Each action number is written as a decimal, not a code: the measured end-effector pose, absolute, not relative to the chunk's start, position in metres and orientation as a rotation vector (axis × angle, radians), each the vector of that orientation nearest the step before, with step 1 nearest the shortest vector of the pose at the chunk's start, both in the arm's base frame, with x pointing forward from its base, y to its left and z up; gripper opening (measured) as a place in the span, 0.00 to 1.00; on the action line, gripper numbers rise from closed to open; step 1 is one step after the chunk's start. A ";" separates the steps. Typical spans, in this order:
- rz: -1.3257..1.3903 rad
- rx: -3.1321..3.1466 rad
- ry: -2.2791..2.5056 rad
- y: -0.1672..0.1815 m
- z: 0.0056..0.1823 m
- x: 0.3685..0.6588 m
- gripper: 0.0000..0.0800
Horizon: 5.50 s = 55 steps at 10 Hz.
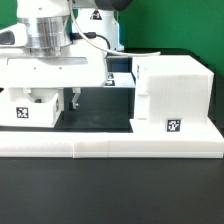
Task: Assemble drawer
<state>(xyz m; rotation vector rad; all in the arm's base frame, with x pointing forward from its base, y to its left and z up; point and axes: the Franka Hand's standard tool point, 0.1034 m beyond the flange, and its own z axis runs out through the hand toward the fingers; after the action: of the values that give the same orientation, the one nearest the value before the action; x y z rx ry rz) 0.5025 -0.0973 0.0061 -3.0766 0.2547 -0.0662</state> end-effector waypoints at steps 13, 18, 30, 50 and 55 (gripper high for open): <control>0.001 -3.040 0.079 -0.072 0.034 0.503 0.06; 0.027 -3.030 -0.016 -0.070 0.038 0.500 0.06; 0.028 -2.736 -1.479 -0.049 0.028 0.509 0.06; 0.077 -2.255 -2.169 -0.053 0.025 0.522 0.06; 0.033 -2.306 -2.143 -0.042 0.019 0.531 0.06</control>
Offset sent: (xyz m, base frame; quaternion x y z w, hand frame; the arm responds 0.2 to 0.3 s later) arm 0.0000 0.0000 0.0000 0.0000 0.0000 0.0000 1.0000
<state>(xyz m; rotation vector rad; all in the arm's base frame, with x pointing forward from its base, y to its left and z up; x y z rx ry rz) 0.5306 -0.0425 0.0190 -2.3058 -2.1433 0.0332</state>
